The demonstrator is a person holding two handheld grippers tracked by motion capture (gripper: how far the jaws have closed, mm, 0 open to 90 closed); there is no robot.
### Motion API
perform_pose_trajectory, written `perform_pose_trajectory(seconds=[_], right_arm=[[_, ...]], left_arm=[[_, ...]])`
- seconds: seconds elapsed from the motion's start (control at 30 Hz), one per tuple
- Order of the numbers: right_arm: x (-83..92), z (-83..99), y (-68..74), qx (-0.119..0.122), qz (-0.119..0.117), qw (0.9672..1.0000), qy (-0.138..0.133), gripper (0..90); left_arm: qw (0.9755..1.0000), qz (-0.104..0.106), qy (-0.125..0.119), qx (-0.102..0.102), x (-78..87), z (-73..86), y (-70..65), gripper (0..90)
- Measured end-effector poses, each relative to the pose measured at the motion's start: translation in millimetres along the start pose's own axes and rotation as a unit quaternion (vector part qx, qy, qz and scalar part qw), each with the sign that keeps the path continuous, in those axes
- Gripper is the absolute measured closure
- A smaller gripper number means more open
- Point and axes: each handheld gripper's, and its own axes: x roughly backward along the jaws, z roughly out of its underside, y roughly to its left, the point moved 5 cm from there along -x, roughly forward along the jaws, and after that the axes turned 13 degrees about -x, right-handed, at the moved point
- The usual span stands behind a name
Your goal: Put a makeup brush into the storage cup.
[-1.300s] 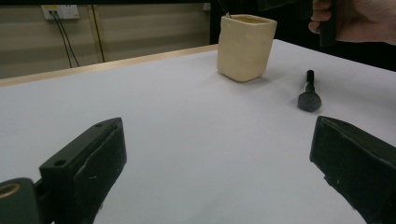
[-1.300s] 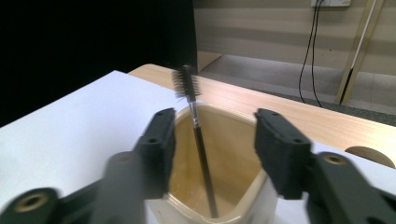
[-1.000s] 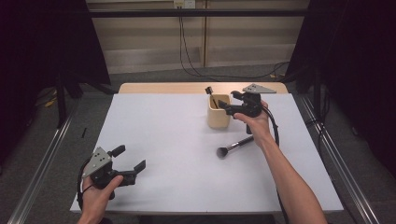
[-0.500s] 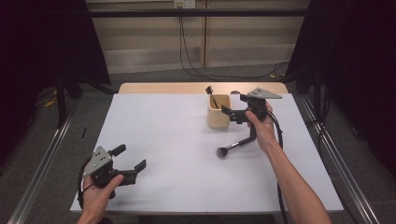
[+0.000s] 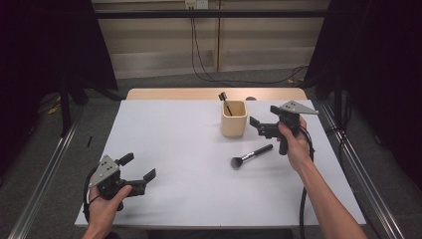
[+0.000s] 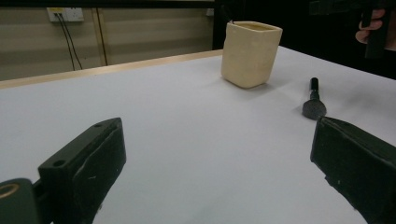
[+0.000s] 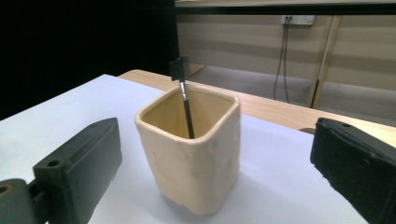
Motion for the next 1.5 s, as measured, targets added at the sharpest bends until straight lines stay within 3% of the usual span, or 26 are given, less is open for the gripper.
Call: perform_pose_trajectory(seconds=[0.13, 0.27, 0.53, 1.17, 1.5], right_arm=[[11.5, 1.6, 2.9, 0.001, -0.002, 1.0000, -0.006, 1.9], [22.5, 4.4, 6.1, 0.009, 0.000, 1.0000, -0.004, 2.2], [45.4, 12.5, 6.4, 0.003, -0.003, 0.9999, -0.011, 2.3], [89.8, 47.1, -4.5, -0.023, 0.002, 0.9997, 0.000, 1.2], [118.0, 61.3, -8.2, -0.022, 0.020, 0.9995, -0.007, 1.3]], left_arm=[[1.0000, 0.000, 0.004, 0.007, -0.5, 1.2, -0.8, 3.5], [1.0000, 0.000, 0.002, 0.005, -0.2, 0.2, -1.4, 3.5], [1.0000, -0.002, 0.002, 0.002, 0.9, 0.4, -0.2, 3.4], [1.0000, -0.004, -0.002, 0.002, 2.7, -0.8, -3.0, 3.5], [0.9999, -0.007, -0.006, 0.006, 9.0, 2.0, -0.9, 3.4]])
